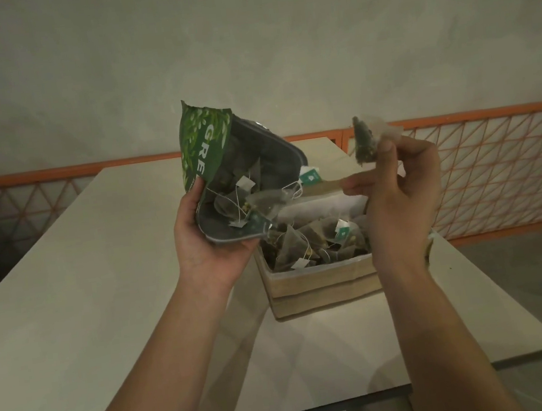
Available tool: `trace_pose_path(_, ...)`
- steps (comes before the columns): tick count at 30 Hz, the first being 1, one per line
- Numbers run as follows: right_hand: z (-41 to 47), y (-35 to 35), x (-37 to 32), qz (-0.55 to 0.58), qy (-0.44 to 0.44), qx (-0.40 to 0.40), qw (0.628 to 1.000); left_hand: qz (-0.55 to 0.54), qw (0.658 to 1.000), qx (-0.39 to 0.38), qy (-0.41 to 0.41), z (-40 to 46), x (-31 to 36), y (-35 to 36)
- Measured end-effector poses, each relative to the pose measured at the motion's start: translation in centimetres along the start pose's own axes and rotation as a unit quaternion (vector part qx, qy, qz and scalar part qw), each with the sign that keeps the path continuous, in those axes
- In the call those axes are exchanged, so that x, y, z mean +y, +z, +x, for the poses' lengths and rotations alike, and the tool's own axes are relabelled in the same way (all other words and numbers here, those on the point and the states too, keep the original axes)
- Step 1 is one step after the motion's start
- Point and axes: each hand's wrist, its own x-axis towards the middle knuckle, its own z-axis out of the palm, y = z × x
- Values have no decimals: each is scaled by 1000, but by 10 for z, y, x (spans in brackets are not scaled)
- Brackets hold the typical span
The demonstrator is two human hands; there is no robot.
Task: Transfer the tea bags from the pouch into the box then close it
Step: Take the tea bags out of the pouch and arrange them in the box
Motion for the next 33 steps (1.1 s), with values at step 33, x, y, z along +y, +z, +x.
trace_pose_path(33,19,-24,45,-560,138,-369,729,-17,1000,1,-11,-1,2,2)
